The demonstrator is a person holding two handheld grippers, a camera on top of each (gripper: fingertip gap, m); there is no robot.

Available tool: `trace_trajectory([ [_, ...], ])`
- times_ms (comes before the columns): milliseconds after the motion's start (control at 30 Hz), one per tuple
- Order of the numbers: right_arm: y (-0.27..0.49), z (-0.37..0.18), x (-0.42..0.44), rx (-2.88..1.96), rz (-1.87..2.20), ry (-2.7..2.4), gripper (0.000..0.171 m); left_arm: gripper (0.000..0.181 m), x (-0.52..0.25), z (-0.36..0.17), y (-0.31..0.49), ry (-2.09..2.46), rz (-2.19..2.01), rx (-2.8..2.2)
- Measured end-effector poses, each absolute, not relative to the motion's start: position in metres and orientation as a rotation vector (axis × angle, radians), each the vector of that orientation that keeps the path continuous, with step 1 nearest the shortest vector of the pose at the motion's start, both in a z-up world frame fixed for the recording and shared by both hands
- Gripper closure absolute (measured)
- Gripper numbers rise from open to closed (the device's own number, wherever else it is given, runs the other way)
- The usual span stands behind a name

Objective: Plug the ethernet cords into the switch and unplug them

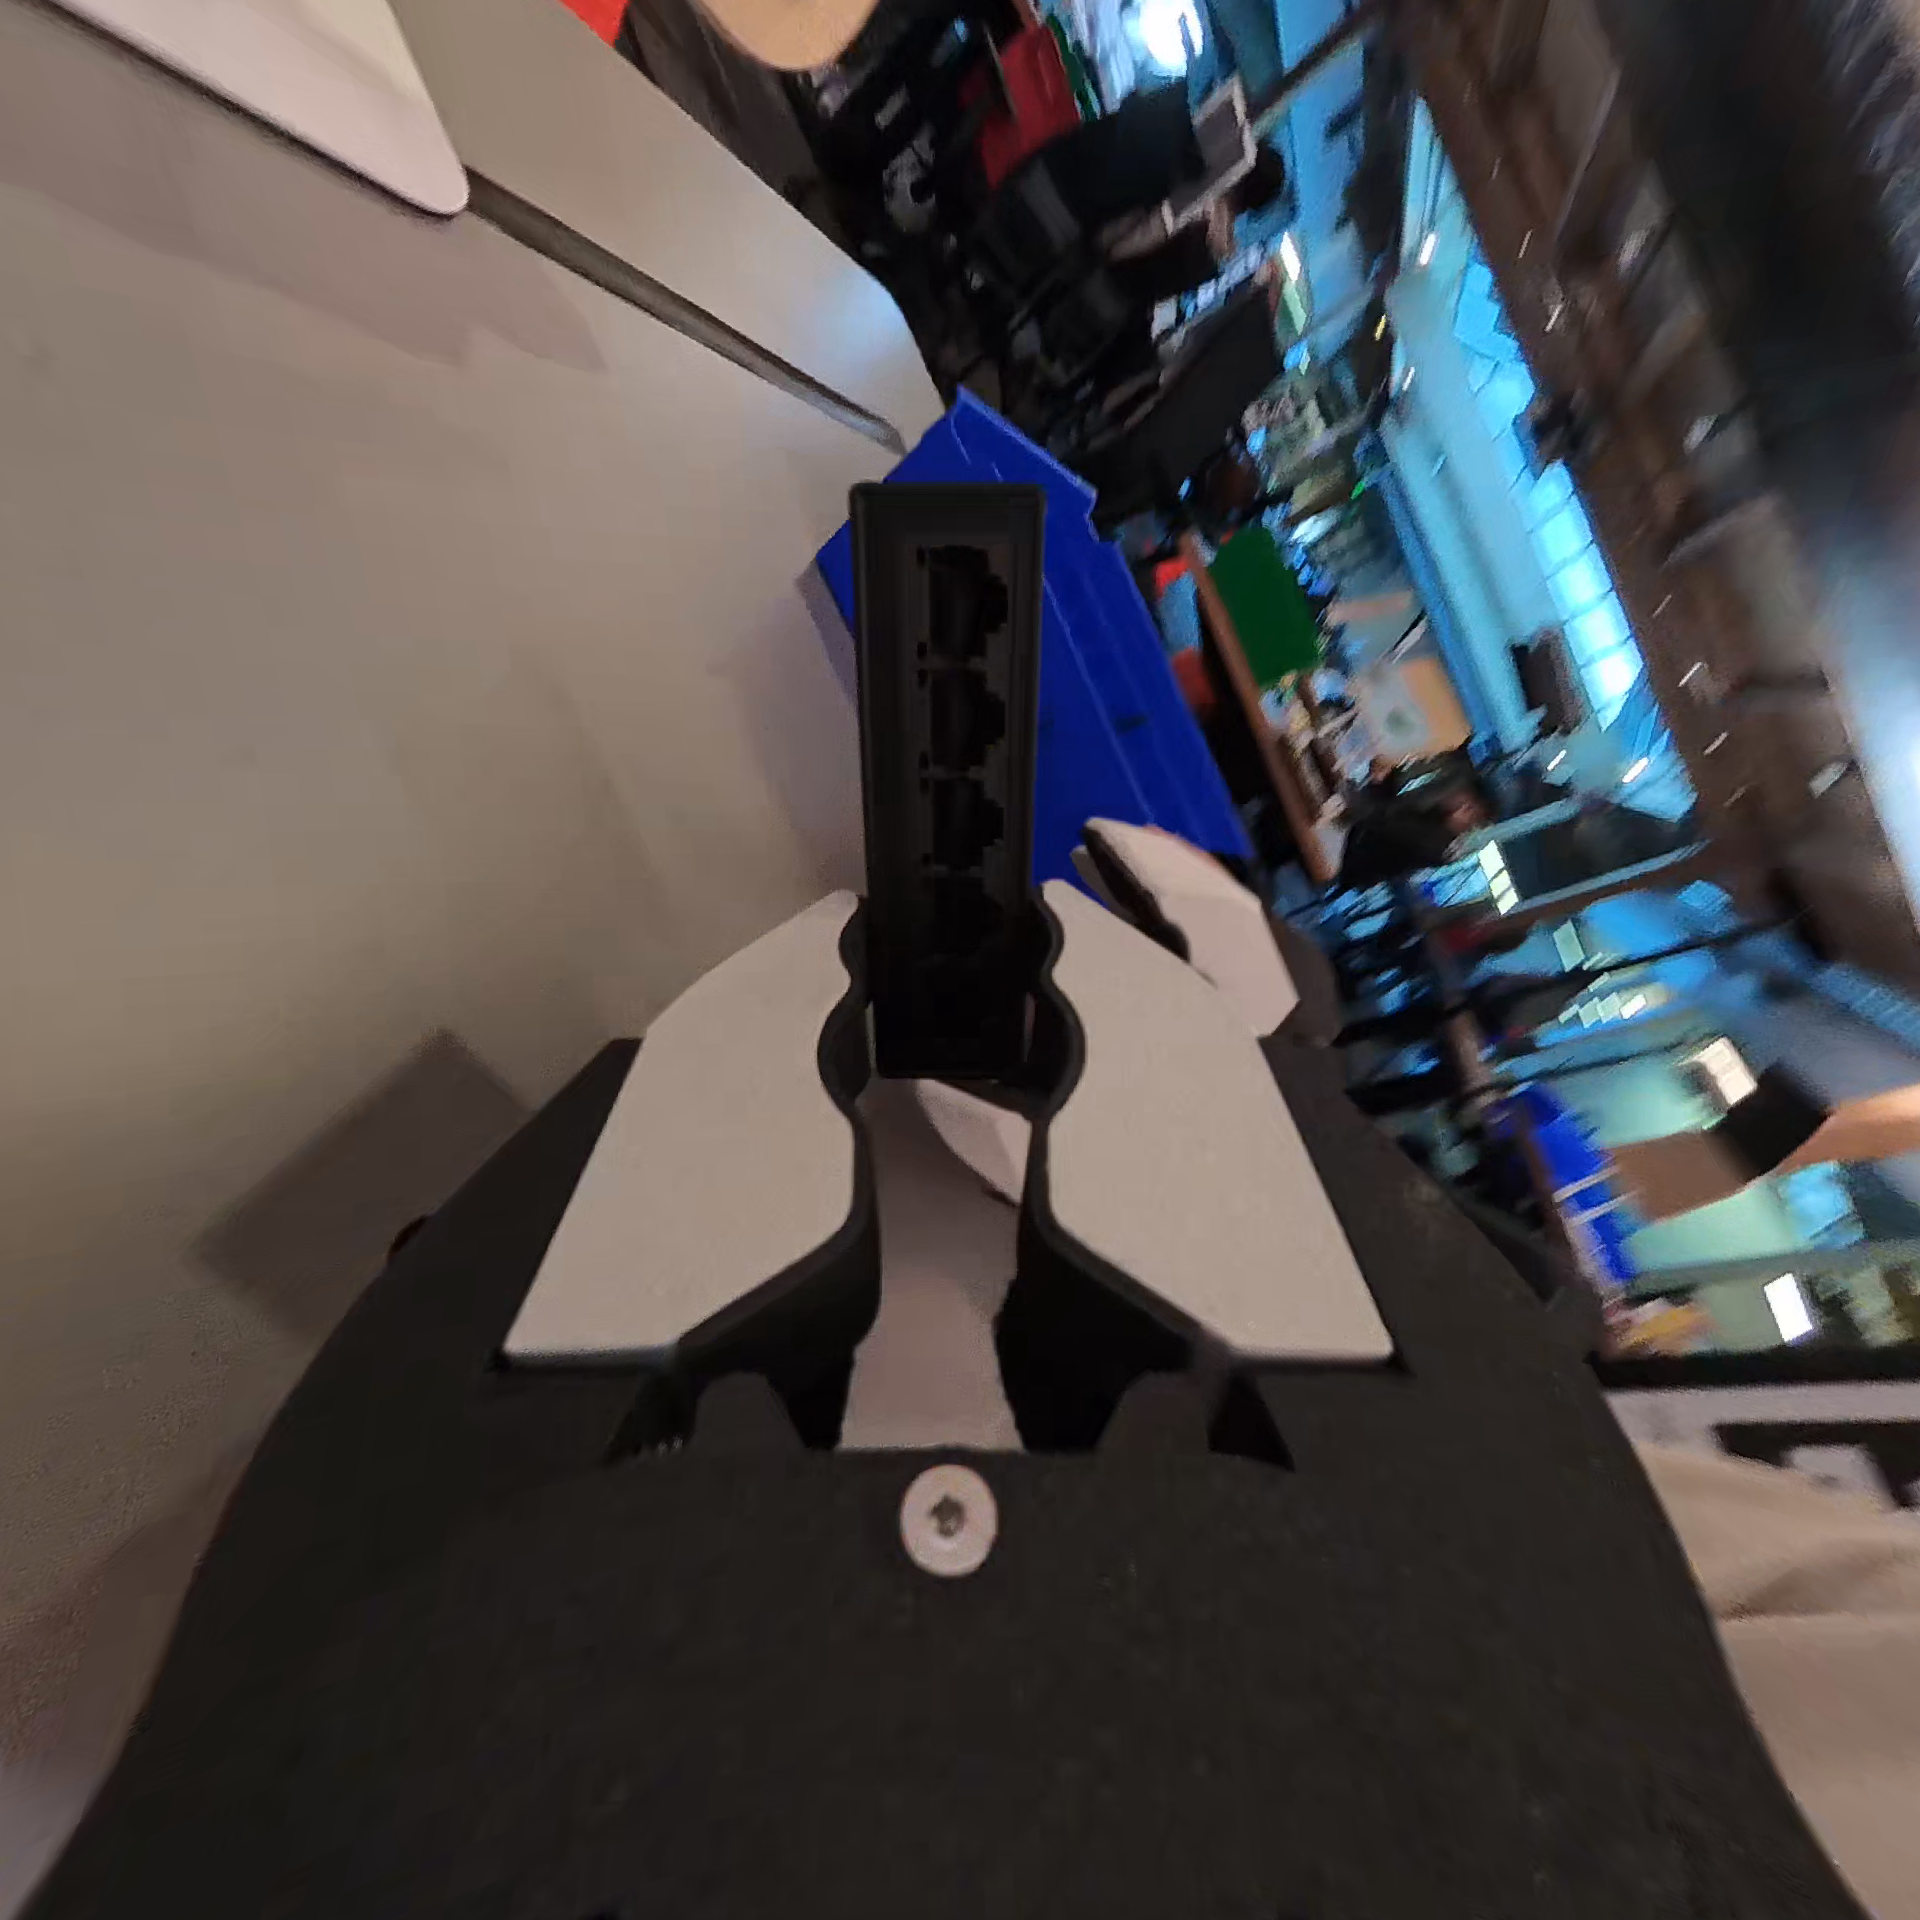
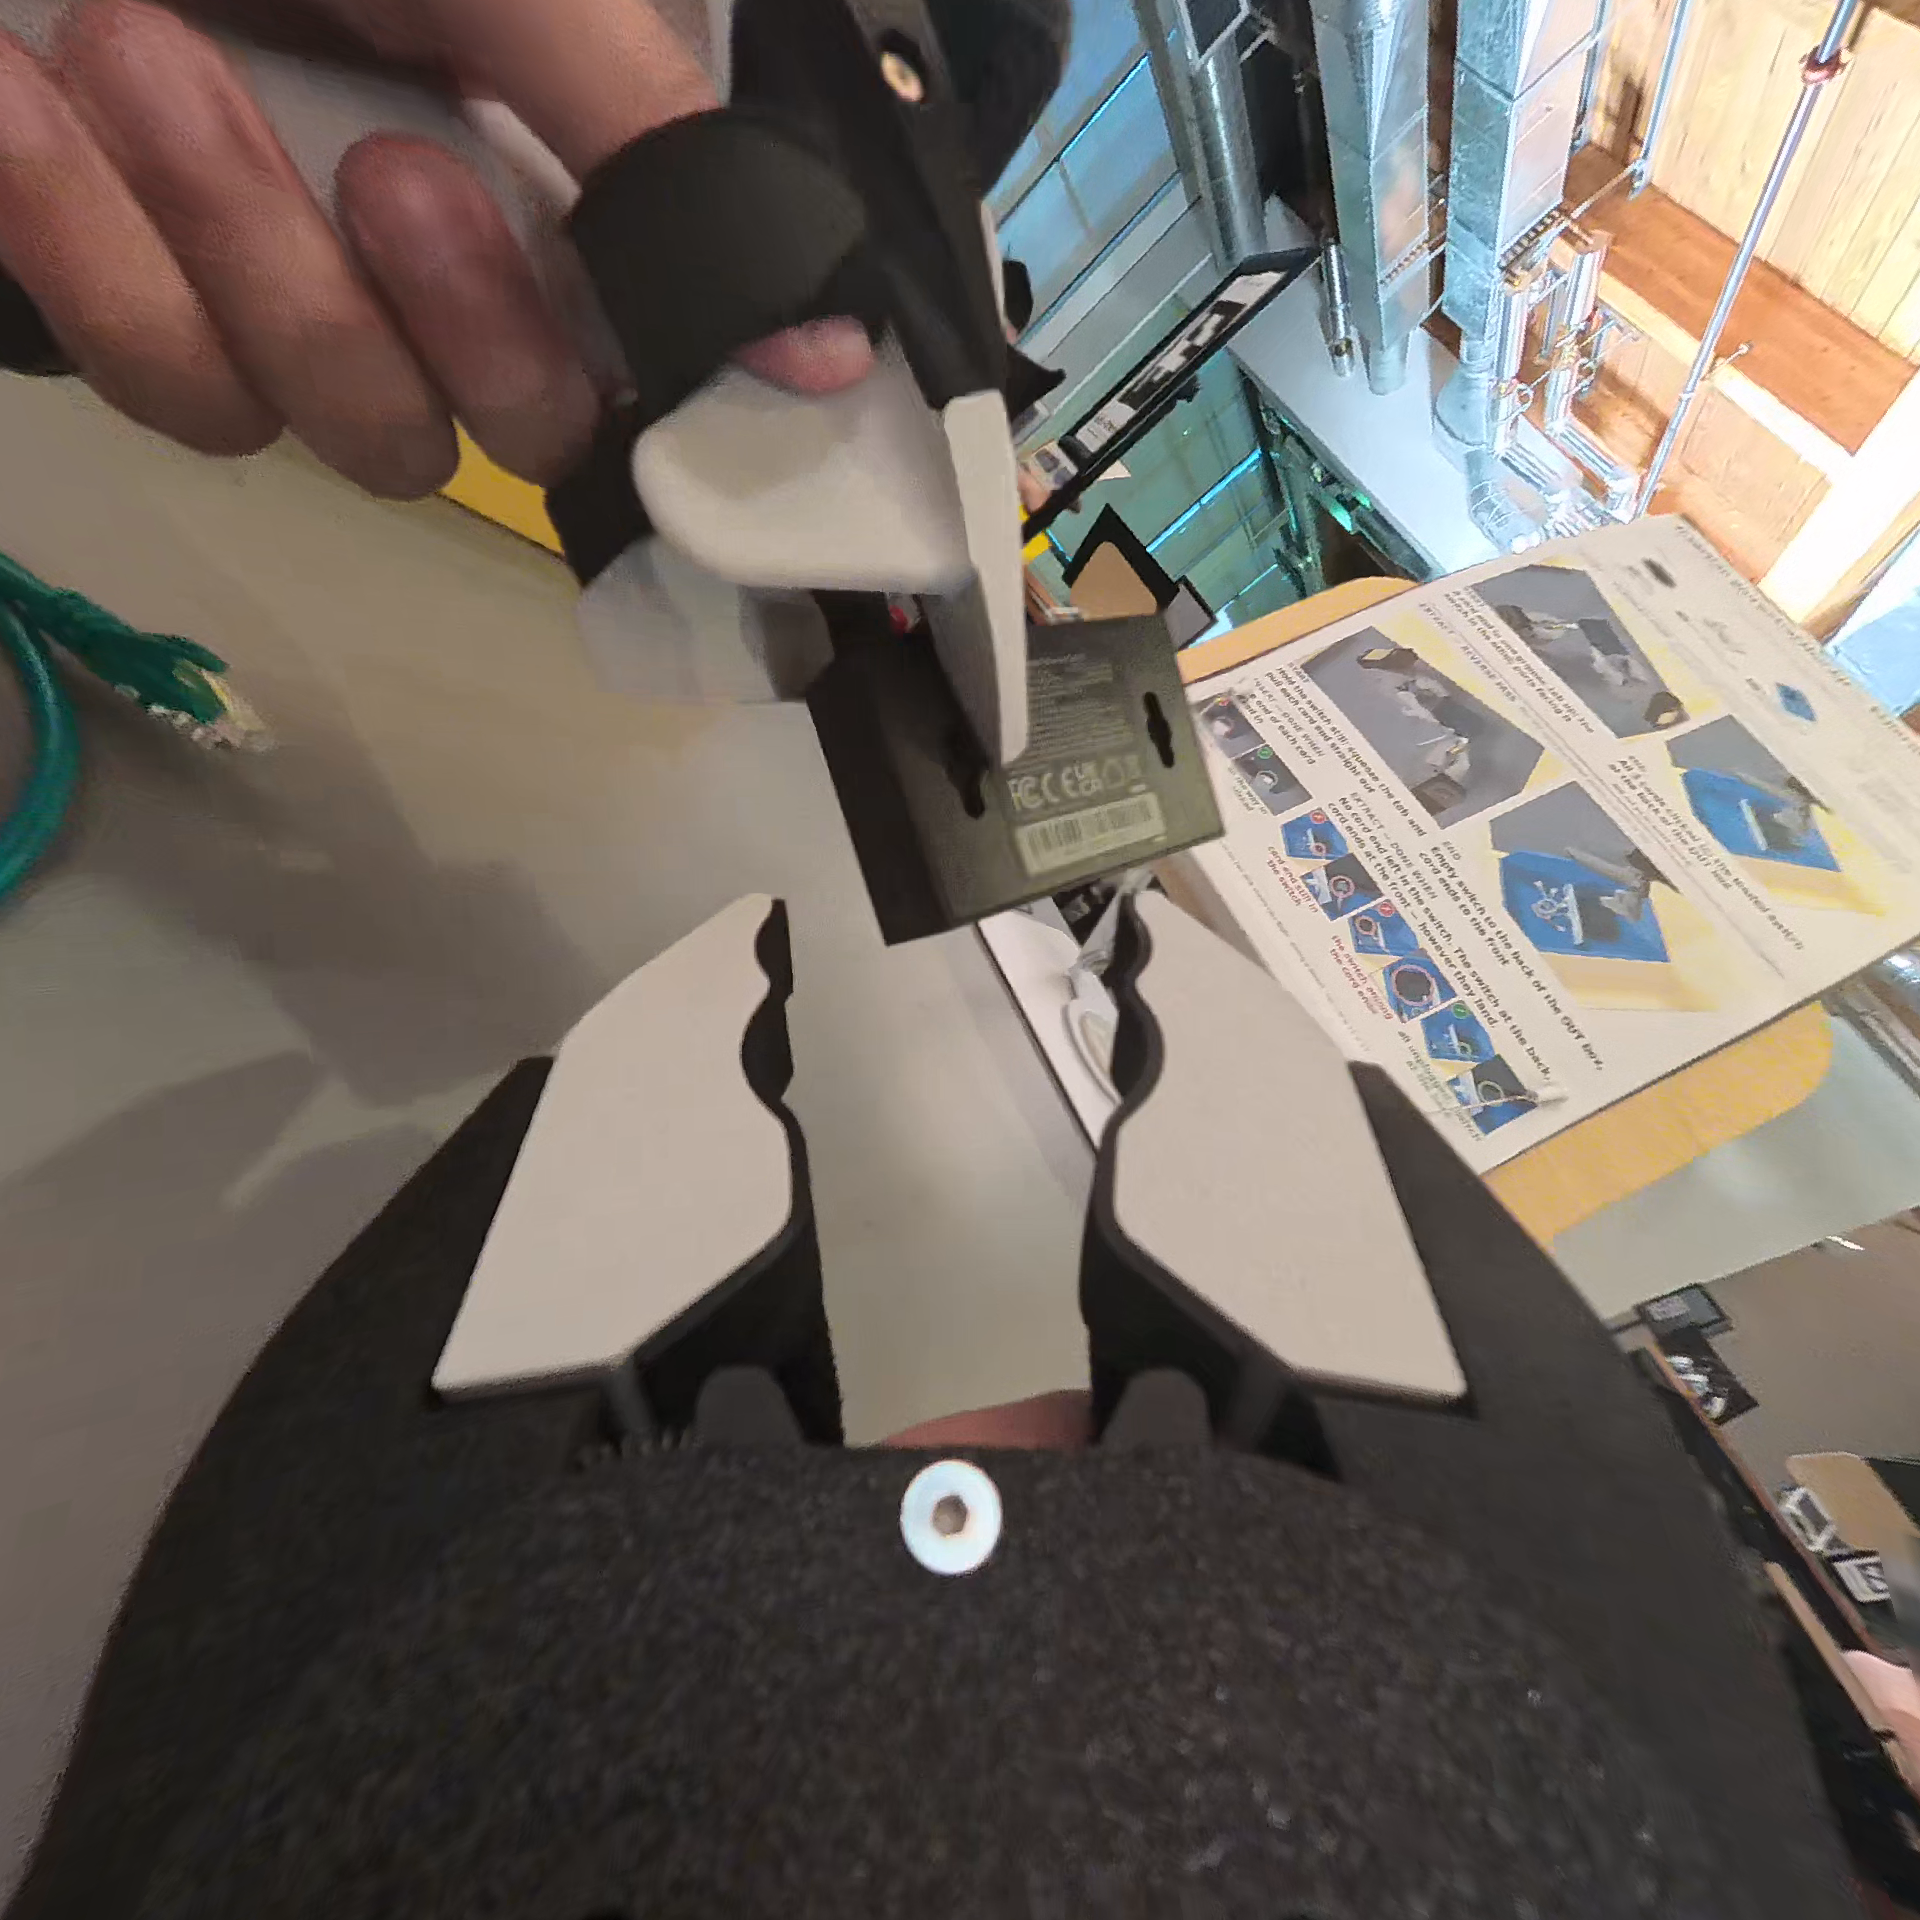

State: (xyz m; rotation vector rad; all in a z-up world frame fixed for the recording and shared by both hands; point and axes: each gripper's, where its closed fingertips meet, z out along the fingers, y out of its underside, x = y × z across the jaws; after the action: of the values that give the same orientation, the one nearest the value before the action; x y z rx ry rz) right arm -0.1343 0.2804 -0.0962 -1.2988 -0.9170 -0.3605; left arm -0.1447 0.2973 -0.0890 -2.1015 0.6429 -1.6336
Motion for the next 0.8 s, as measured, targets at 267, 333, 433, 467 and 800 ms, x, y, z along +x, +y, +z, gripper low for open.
trace_trajectory([
  [267,0.287,-0.108,-0.131,-1.285,-0.584,-1.000,0.111,0.154,-0.128,-0.098,0.275,0.224,-1.882,-2.228],
  [333,0.290,-0.108,-0.126,-1.270,-0.656,-0.988,0.111,0.154,-0.123,-0.097,0.266,0.188,-1.902,-2.244],
  [433,0.286,-0.099,-0.121,-1.210,-0.734,-0.981,0.126,0.153,-0.123,-0.093,0.258,0.181,-1.896,-2.232],
  [467,0.286,-0.097,-0.119,-1.208,-0.758,-0.977,0.134,0.153,-0.124,-0.091,0.258,0.219,-1.865,-2.235],
  [800,0.272,-0.095,-0.139,-1.295,-0.219,-0.958,0.143,0.091,-0.166,-0.094,0.287,0.976,-1.288,-2.092],
])
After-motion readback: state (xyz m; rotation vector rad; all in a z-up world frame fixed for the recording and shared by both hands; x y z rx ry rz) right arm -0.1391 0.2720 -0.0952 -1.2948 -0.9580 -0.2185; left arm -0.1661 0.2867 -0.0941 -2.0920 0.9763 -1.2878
